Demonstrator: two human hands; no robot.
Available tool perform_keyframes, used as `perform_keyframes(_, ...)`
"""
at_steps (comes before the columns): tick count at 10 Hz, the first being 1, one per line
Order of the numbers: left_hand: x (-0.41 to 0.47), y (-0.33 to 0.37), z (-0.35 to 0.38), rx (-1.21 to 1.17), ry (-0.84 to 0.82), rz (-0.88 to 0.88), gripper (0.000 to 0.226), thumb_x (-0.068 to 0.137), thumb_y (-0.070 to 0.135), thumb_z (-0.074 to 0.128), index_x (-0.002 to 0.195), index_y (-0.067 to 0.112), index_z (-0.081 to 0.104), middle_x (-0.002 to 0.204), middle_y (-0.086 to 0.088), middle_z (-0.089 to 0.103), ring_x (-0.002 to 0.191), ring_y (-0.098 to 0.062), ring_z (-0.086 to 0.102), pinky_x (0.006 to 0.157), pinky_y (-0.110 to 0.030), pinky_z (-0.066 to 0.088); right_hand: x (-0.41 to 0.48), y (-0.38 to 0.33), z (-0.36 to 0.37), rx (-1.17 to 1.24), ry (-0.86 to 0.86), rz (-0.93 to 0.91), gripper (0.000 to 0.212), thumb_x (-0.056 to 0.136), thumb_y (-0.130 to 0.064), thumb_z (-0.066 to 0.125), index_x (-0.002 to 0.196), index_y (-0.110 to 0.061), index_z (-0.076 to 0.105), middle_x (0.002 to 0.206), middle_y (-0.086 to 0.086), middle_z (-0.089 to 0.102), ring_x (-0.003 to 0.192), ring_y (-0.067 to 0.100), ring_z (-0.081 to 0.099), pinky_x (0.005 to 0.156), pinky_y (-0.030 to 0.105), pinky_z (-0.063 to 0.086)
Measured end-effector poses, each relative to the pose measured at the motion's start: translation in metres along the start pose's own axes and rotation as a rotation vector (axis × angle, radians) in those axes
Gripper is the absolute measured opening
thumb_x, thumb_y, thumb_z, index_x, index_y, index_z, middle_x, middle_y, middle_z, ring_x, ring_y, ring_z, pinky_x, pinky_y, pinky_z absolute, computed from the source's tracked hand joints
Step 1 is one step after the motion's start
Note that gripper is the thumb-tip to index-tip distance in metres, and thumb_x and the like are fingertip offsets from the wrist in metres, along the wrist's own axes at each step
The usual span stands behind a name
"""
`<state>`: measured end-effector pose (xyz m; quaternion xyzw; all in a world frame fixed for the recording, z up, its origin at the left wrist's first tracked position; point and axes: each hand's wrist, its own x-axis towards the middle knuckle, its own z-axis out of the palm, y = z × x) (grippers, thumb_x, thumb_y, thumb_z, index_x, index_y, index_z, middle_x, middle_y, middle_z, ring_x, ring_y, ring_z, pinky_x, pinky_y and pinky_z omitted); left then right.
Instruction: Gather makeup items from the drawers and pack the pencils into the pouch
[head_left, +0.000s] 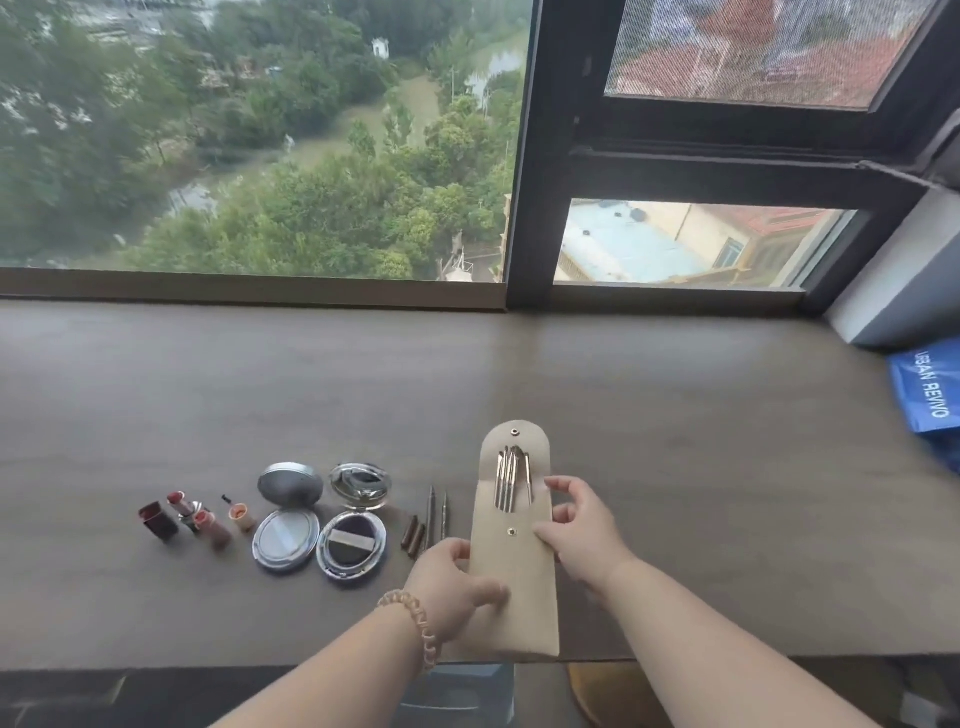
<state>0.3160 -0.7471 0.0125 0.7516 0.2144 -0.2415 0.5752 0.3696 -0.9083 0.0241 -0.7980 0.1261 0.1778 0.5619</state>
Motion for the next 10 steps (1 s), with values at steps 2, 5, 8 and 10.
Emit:
perform_keyframes(2,0.010,-0.005,0.009,0.274,0.223,0.027,0.041,0.066,0.025,0.076,0.101,0.026,0.054,0.096,0.009,0.063,0.085,-0.010,0.059,0.074,-0.019,0.045,0.025,0.021,0.017,-0.200,0.044,-0.018,0.039,0.083,-0.004,0.058,0.117,-0.023,0.054,0.088,0.009,0.062,0.081,0.022,0.061,0.061,0.023,0.045)
perform_keyframes(5,0.023,-0.010,0.015,0.488,0.319,-0.012,0.046,0.068,0.030,0.071,0.109,0.019,0.054,0.114,0.002,0.062,0.108,-0.017,0.057,0.087,-0.023,0.044,0.026,0.031,0.031,-0.508,0.070,-0.159,0.032,0.082,-0.015,0.062,0.113,-0.021,0.060,0.109,0.000,0.050,0.090,0.016,0.051,0.076,0.026,0.040)
perform_keyframes(8,0.011,-0.005,0.020,0.672,0.323,0.081,0.063,0.072,0.044,0.067,0.127,0.024,0.045,0.125,0.001,0.050,0.118,-0.017,0.052,0.096,-0.031,0.043,0.002,0.018,0.032,-0.923,0.038,-0.296,0.031,0.090,-0.029,0.049,0.120,-0.030,0.056,0.122,-0.003,0.051,0.118,0.020,0.044,0.096,0.035,0.034)
perform_keyframes(10,-0.019,0.006,-0.007,0.583,0.406,0.192,0.059,0.076,0.042,0.064,0.129,0.020,0.047,0.124,0.000,0.052,0.117,-0.016,0.050,0.100,-0.029,0.040,-0.001,-0.031,-0.003,-0.574,0.231,-0.435,0.037,0.086,-0.026,0.057,0.123,-0.025,0.056,0.136,0.002,0.046,0.128,0.023,0.038,0.102,0.037,0.032)
